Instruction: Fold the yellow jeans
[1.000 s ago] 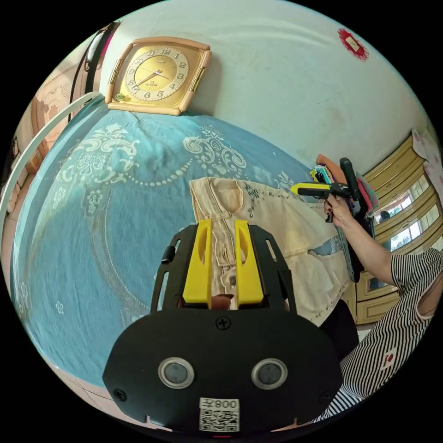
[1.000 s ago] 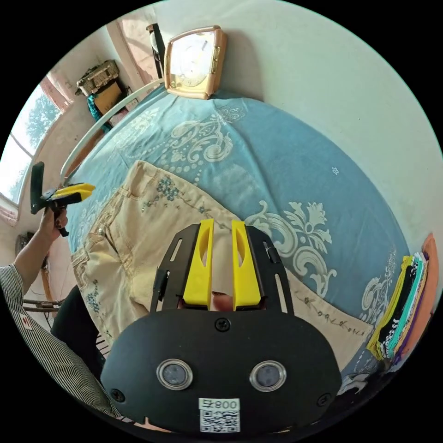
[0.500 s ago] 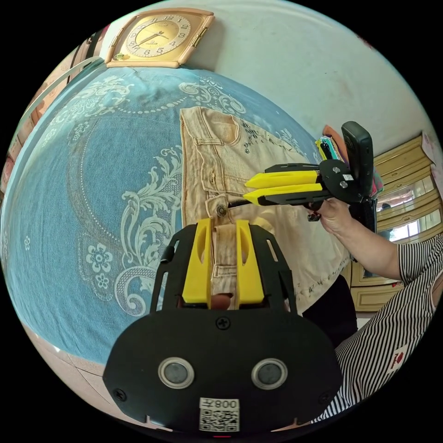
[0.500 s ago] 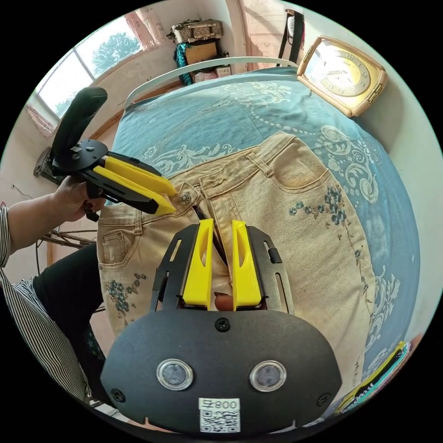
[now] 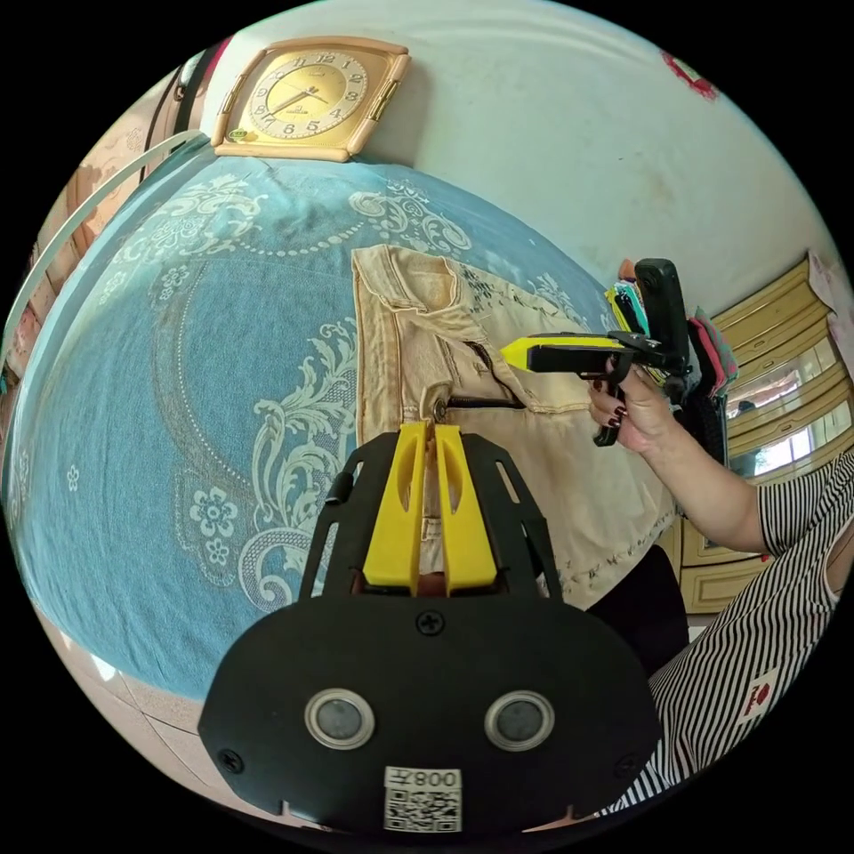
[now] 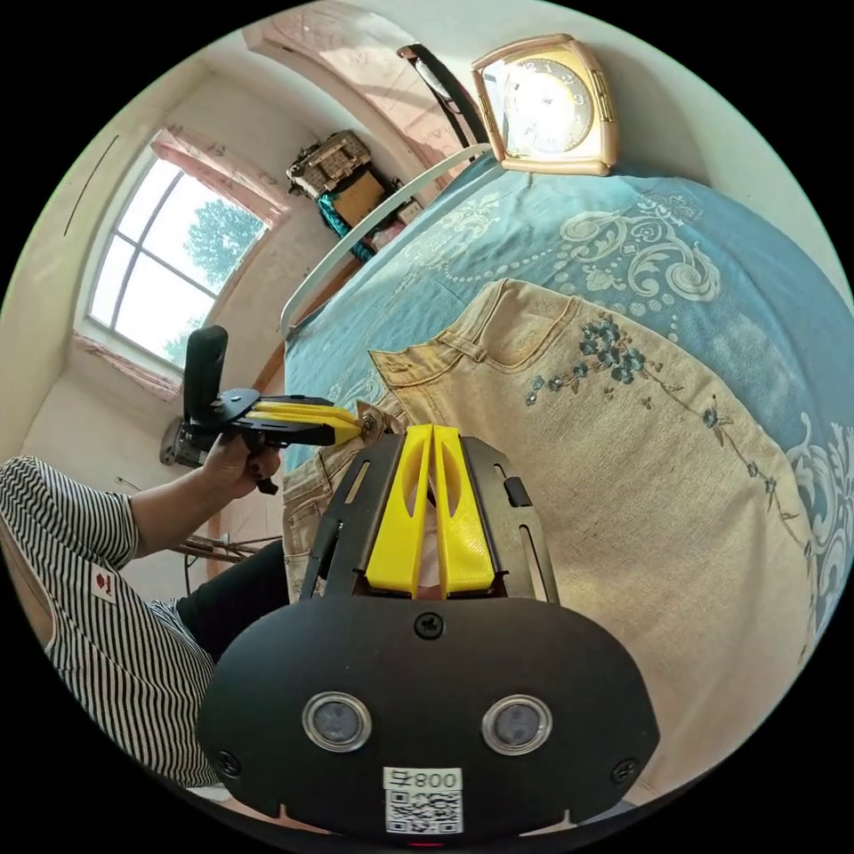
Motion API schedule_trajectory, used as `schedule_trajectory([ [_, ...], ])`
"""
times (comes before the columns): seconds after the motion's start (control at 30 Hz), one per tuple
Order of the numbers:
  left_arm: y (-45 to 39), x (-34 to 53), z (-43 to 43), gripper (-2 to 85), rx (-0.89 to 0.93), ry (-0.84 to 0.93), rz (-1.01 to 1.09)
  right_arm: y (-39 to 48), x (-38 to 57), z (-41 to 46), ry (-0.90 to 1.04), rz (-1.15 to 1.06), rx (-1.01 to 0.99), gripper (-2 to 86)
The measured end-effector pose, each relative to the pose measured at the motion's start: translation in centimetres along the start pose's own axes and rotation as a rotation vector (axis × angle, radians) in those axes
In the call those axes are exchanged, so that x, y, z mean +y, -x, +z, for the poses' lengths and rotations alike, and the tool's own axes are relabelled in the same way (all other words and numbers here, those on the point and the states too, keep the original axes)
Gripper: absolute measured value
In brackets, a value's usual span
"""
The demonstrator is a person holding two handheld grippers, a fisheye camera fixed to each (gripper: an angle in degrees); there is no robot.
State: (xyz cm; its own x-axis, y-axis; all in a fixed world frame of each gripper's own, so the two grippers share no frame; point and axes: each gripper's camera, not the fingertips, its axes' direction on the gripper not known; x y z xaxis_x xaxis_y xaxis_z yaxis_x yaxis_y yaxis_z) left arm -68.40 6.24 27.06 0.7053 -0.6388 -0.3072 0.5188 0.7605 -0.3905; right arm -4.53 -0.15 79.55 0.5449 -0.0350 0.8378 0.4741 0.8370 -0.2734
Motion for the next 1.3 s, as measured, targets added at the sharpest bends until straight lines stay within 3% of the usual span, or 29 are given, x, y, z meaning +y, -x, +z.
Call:
schedule_trajectory([
  [0.07,0.8,-0.4,0.5,1.8,0.02,0.011,-0.021,-1.8,0.8,-1.5,-0.079,0.04,-0.129,0.3],
  [0.23,1.4,-1.4,2.0,1.6,0.028,0.029,-0.021,-3.4,1.7,-1.6,-0.088,0.032,-0.227,0.2],
  [0.53,2.6,-0.2,1.6,0.6,-0.028,-0.044,-0.073,-1.4,0.6,4.4,0.202,-0.109,0.074,0.1],
  [0.67,1.7,1.0,0.2,0.3,0.014,-0.151,-0.044,-1.7,0.5,4.8,0.217,-0.118,0.083,0.2],
  [0.83,-0.2,1.0,5.1,0.2,-0.025,0.034,0.016,-2.3,0.7,4.7,0.217,-0.077,0.057,0.2],
  [0.93,-0.3,1.9,5.9,0.1,-0.023,0.01,0.026,-2.5,1.2,2.8,0.156,-0.044,0.023,0.2],
  [1.03,-0.7,2.4,6.6,0.0,-0.033,0.005,0.039,-2.4,2.6,0.7,0.088,-0.027,0.12,0.2],
  [1.13,-1.2,3.0,7.2,0.0,-0.051,-0.001,0.05,-3.0,3.5,2.9,0.205,-0.019,0.173,0.2],
  [1.3,-2.1,3.7,8.4,0.0,-0.084,0.005,0.072,-1.3,4.5,4.3,0.183,-0.11,0.341,0.2],
])
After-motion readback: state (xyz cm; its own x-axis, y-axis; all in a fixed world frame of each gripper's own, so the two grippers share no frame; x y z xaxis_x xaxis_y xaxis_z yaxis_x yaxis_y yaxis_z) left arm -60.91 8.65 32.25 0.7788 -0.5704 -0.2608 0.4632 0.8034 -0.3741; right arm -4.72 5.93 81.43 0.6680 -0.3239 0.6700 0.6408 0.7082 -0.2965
